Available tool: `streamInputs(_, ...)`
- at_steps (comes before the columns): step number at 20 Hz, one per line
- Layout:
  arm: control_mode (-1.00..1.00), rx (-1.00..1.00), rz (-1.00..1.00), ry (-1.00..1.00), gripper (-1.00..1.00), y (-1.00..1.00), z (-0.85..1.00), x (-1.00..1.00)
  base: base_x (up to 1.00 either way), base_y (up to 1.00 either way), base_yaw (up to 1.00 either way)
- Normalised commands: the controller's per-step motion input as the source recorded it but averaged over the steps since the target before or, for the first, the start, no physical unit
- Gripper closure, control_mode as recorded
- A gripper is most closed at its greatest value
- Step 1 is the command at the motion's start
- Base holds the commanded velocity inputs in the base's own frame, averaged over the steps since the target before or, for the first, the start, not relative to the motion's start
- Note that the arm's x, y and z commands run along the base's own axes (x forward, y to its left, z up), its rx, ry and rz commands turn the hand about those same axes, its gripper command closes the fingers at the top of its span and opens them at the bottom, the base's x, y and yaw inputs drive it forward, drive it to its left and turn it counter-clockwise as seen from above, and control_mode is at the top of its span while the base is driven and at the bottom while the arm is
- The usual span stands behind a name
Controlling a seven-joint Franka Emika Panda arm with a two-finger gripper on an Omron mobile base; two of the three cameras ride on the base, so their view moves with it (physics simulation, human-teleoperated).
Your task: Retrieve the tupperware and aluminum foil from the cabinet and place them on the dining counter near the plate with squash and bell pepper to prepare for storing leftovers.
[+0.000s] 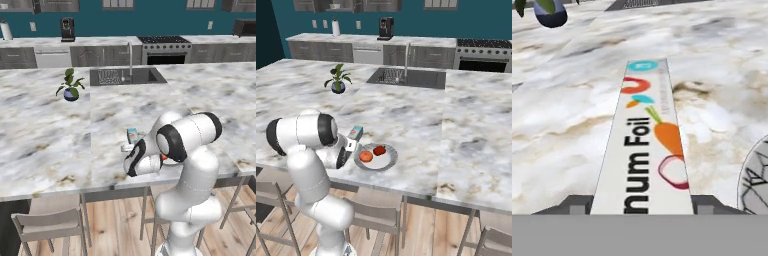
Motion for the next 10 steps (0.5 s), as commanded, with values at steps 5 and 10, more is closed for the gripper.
streamInputs(5,-1.00,0.00,0.01,-0.07,-1.00,0.02,0.84,-0.40,0.00,0.00,0.00)
streamInputs(10,-1.00,0.00,0.03,-0.09,-1.00,-0.20,1.00,-0.31,0.00,0.00,0.00)
